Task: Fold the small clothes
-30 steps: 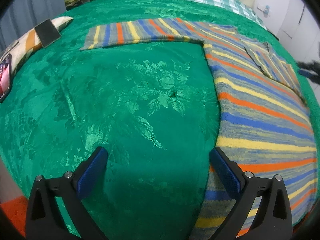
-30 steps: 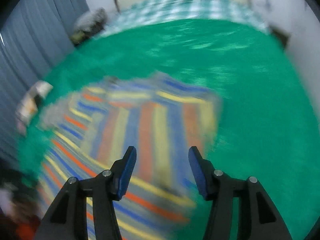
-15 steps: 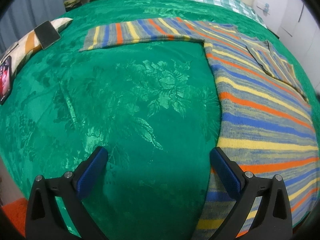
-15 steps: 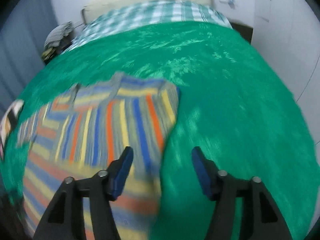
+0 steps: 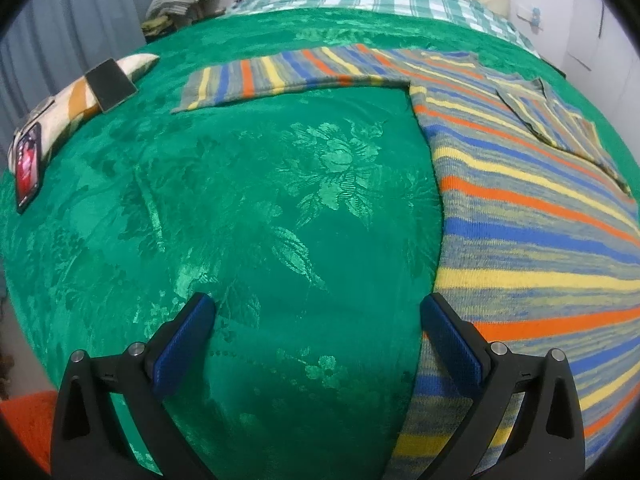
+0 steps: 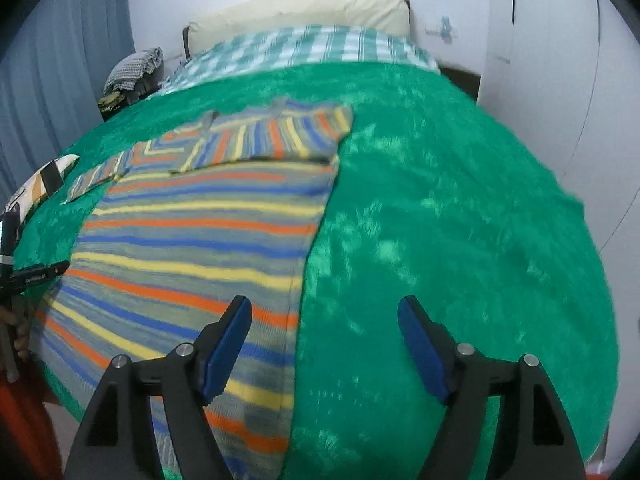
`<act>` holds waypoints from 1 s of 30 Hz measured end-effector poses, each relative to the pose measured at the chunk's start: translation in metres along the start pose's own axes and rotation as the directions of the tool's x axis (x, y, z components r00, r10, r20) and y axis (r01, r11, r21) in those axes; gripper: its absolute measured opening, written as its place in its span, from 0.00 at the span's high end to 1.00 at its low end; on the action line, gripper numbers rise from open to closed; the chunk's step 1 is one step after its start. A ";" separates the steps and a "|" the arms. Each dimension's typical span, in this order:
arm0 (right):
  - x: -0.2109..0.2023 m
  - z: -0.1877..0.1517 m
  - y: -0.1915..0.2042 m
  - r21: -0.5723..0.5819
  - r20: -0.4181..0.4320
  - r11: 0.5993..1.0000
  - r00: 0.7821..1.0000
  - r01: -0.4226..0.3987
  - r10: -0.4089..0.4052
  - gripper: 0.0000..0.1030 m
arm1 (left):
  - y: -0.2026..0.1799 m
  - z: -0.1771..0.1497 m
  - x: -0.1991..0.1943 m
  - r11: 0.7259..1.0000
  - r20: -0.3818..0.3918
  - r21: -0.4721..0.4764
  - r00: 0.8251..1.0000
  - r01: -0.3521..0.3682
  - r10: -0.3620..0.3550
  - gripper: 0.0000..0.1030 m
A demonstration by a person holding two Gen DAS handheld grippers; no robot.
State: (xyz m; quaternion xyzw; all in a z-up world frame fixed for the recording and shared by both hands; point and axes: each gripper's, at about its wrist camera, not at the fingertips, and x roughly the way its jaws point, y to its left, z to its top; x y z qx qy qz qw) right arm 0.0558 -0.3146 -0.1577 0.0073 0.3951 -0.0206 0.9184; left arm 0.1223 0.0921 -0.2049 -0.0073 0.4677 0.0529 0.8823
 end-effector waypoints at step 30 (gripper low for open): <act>0.012 -0.001 -0.025 0.049 -0.067 0.946 0.946 0.322 -0.318 0.07 | 0.000 -0.005 -0.001 1.000 0.012 0.006 1.000 -0.012 0.012 0.00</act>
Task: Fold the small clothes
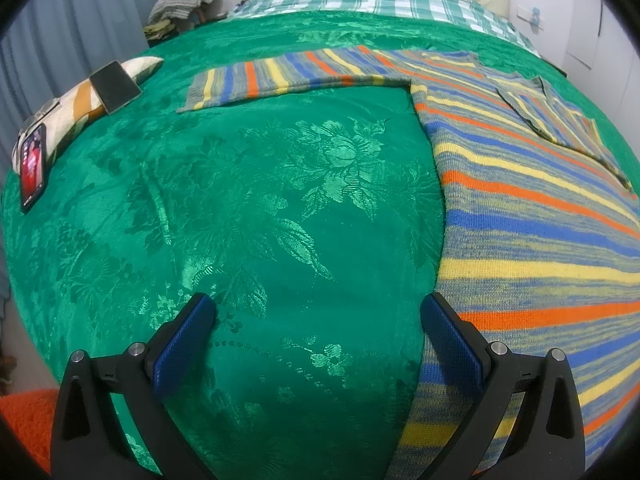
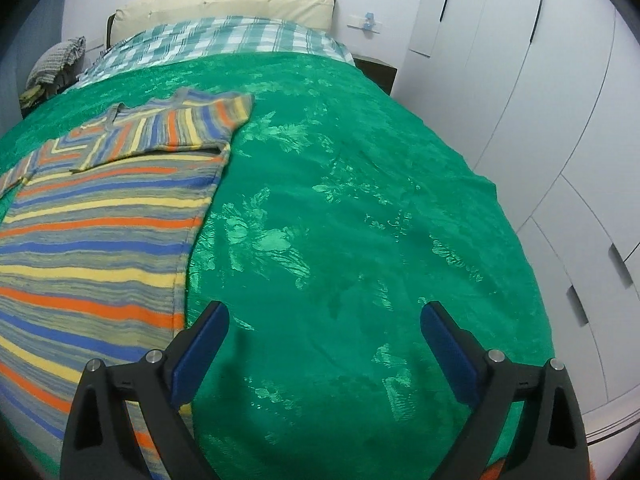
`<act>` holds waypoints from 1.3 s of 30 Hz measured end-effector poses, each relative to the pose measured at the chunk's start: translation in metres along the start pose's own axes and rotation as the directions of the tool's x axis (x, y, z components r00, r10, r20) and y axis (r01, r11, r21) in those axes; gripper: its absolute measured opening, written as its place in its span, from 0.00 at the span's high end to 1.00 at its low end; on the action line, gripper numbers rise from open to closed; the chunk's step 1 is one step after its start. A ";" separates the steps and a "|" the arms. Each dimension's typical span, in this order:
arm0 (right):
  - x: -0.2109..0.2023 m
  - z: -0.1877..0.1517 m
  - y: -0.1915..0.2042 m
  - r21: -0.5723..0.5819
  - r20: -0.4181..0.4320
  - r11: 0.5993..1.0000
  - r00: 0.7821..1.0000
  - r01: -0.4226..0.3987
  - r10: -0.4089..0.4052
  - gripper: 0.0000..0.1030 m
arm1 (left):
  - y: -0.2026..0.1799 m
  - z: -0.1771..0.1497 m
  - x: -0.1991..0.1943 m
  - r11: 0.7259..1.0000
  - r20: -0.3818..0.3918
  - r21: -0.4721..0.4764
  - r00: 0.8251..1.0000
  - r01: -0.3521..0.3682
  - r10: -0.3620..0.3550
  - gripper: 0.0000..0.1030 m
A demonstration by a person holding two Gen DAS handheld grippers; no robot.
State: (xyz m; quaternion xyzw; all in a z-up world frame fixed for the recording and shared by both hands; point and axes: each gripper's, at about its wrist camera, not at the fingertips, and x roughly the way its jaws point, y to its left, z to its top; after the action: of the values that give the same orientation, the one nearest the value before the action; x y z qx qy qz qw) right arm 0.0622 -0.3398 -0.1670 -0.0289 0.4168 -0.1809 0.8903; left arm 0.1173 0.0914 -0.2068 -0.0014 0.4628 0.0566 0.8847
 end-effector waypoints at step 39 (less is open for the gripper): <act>0.020 -0.009 0.035 -0.117 -0.079 0.991 0.995 -0.065 0.056 0.07 | 0.170 0.177 0.126 0.870 -0.093 -0.489 0.988 0.064 -0.125 0.02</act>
State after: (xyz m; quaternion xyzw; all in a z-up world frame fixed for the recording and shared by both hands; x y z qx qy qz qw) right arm 0.0771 -0.3129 -0.1947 -0.0625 0.4610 -0.1296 0.8757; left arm 0.3164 0.2820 -0.2002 -0.2491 0.4863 0.1272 0.8278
